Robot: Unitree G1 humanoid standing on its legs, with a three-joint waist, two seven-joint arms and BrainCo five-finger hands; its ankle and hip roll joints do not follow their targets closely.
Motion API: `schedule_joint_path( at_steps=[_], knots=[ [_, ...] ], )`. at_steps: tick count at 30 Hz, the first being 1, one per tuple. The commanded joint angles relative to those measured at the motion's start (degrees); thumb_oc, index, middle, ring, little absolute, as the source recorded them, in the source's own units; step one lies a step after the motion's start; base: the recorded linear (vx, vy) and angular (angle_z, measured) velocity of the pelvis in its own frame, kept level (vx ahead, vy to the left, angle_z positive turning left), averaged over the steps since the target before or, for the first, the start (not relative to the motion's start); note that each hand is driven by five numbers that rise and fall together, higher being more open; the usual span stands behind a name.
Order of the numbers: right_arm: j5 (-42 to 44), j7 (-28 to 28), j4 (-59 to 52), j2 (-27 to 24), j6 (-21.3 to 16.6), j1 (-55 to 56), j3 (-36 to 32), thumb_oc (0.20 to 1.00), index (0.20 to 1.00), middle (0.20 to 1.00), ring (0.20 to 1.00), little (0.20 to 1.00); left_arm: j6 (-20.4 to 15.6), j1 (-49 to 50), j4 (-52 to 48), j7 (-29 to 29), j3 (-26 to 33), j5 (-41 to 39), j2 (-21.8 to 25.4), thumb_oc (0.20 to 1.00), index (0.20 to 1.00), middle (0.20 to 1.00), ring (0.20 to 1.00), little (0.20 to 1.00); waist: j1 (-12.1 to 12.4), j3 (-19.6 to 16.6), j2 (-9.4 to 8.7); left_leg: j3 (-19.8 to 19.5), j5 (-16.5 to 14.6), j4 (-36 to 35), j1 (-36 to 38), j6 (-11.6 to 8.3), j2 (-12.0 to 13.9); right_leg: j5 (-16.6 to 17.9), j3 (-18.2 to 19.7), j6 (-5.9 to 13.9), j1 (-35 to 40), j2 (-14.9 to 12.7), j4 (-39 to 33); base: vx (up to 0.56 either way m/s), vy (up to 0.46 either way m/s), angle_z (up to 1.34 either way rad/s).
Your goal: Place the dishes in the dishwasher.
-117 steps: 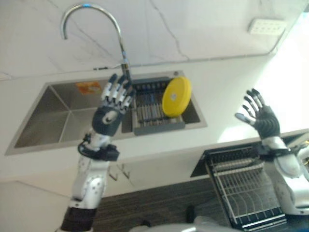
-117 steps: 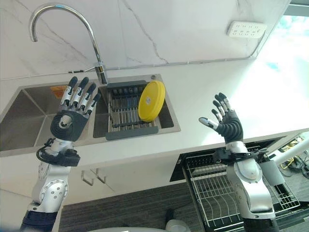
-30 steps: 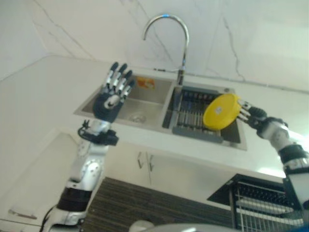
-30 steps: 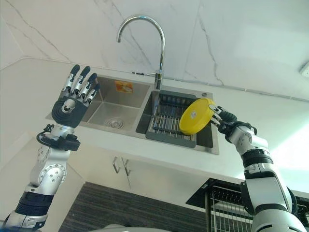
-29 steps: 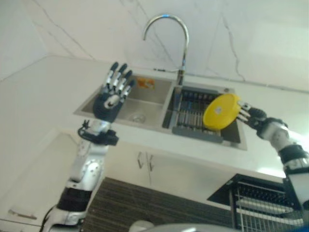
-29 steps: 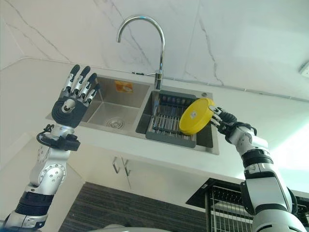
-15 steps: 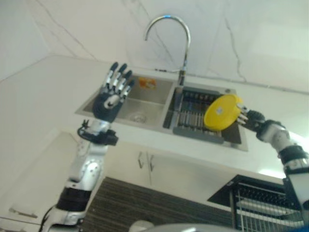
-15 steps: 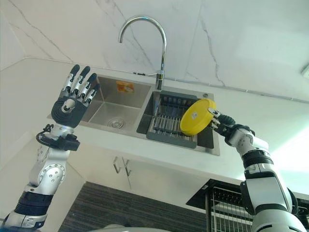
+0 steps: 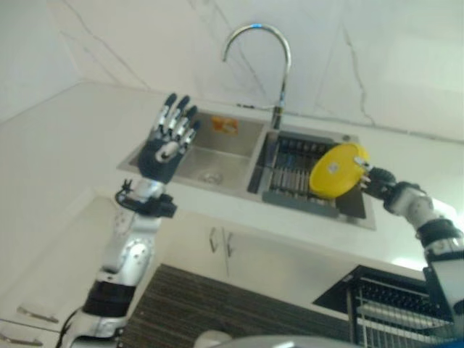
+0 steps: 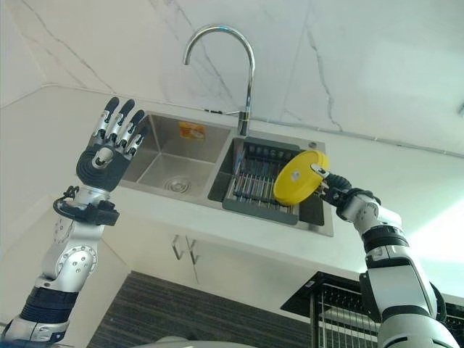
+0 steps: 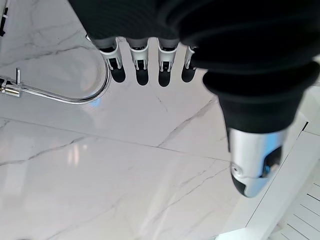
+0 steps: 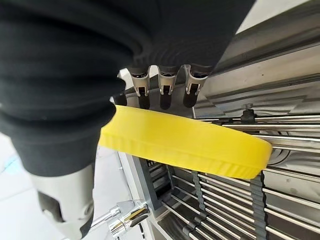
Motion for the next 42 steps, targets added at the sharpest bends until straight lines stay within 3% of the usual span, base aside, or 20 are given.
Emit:
schedule_joint_path(
  at_steps=[1, 26, 27, 28, 36, 42],
  knots=[
    [1.36, 0.42, 2.48, -0.66, -2.57, -8.19, 3.13, 1.0, 1.0, 1.0, 1.0, 1.0, -1.11, -4.22, 0.16, 0.03, -2.01, -1.59, 2.3, 1.0, 1.0, 1.0, 1.0, 1.0, 2.09, -1.37, -1.2, 6.26, -4.88, 0.05, 0.82, -2.08, -0.18, -9.63, 1.09, 0.35, 3.29, -0.15, 0.12, 0.0, 0.0, 0.0],
    [1.73, -4.91, 4.52, 1.01, -7.18, -8.61, 1.83, 1.0, 1.0, 1.0, 1.0, 1.0, 0.77, -3.76, -0.03, 0.64, -2.02, -0.88, 3.27, 1.0, 1.0, 1.0, 1.0, 1.0, 3.17, -1.49, -0.19, 5.66, -4.39, 0.05, 0.57, -2.42, 0.14, -10.07, 0.01, 0.43, 3.95, -0.64, 0.12, 0.02, -0.013, 0.02],
    [1.36, -4.8, 5.01, 1.1, -7.55, -8.79, 1.84, 0.787, 0.787, 0.787, 0.787, 0.787, 0.98, -3.77, 0.0, 0.55, -1.99, -0.78, 3.28, 1.0, 1.0, 1.0, 1.0, 1.0, 3.31, -1.49, -0.16, 5.58, -4.37, 0.05, 0.57, -2.42, 0.12, -10.09, -0.05, 0.42, 4.0, -0.65, 0.12, 0.06, -0.031, 0.06],
    [0.53, -4.1, 6.06, 1.41, -7.86, -9.43, 2.24, 0.2, 0.2, 0.2, 0.2, 0.2, 1.28, -3.72, 0.11, 0.53, -2.02, -0.88, 3.48, 1.0, 1.0, 1.0, 1.0, 1.0, 3.61, -1.57, -0.1, 5.44, -4.35, 0.05, 0.57, -2.44, 0.07, -10.16, -0.17, 0.43, 4.06, -0.69, 0.12, 0.06, -0.025, 0.08],
    [-3.65, -3.12, 9.5, 1.54, -8.46, -11.11, 3.57, 0.2, 0.2, 0.2, 0.2, 0.2, 2.18, -2.6, 0.12, 0.22, -1.58, -0.96, 3.49, 1.0, 1.0, 1.0, 1.0, 1.0, 4.69, -1.32, 0.03, 5.28, -3.96, 0.05, 0.23, -2.67, 0.36, -10.24, -0.95, 0.53, 4.15, -0.96, 0.12, 0.03, -0.004, 0.06],
    [-3.92, -7.03, 8.95, 1.35, -9.44, -11.17, 3.97, 0.2, 0.2, 0.2, 0.2, 0.2, 2.05, -2.18, 0.15, -0.2, -1.86, -1.24, 3.08, 1.0, 1.0, 1.0, 1.0, 1.0, 4.75, -1.34, -0.07, 5.38, -3.93, 0.05, 0.3, -2.65, 0.38, -10.09, -1.3, 0.63, 4.22, -1.1, 0.12, 0.0, 0.004, 0.02]
  ],
)
